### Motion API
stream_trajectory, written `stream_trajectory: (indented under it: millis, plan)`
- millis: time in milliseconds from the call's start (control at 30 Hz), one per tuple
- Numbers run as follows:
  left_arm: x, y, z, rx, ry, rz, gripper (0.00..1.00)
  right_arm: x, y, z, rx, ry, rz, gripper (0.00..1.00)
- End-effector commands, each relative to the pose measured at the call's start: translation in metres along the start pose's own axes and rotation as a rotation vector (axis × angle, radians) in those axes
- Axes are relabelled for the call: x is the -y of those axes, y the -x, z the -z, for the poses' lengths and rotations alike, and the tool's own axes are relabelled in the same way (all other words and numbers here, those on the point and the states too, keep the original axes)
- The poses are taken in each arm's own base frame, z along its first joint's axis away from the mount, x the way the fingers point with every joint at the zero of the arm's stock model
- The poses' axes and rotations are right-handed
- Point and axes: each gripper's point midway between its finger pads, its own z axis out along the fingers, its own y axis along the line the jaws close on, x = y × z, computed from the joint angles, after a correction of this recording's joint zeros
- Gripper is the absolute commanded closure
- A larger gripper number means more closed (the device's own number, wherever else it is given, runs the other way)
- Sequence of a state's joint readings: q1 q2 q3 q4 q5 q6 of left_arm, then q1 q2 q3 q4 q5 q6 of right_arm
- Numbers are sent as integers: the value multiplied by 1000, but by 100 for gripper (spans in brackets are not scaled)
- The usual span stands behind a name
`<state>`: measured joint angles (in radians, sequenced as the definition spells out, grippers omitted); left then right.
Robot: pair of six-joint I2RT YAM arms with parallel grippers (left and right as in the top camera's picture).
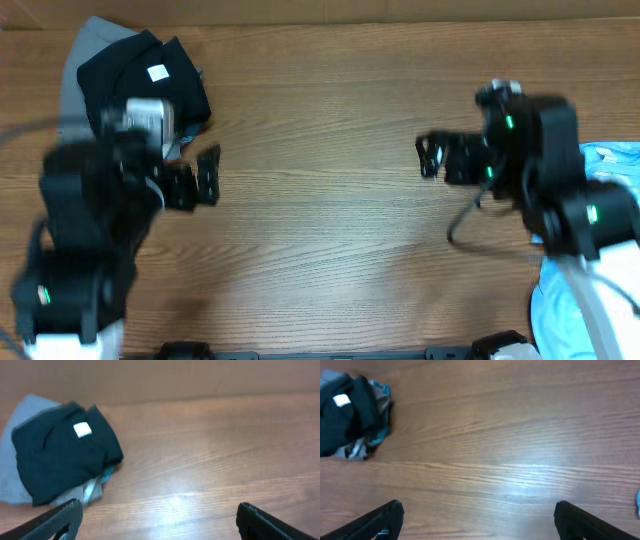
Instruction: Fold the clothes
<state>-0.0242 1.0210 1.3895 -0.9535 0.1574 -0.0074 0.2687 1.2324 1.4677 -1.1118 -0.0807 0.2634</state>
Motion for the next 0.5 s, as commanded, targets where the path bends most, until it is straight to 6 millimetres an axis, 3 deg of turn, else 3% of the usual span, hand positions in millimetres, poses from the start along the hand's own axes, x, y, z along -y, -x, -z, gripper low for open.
stream_trajectory:
  millis: [0,67,233,333,467]
  plan:
    - [-2,22,-5,-66,4,23,0,3,27,-10,9,-55,1,0]
    - [-1,24,-10,-120,-4,22,0,25,34,-23,13,-148,-72,0]
    - [13,19,-20,-195,-99,44,0,121,35,-50,-25,-393,-403,0]
    - [18,16,-21,-211,-127,51,0,188,25,-61,-64,-502,-602,0]
    - [18,13,-21,-222,-127,55,0,259,1,-75,-140,-571,-786,3]
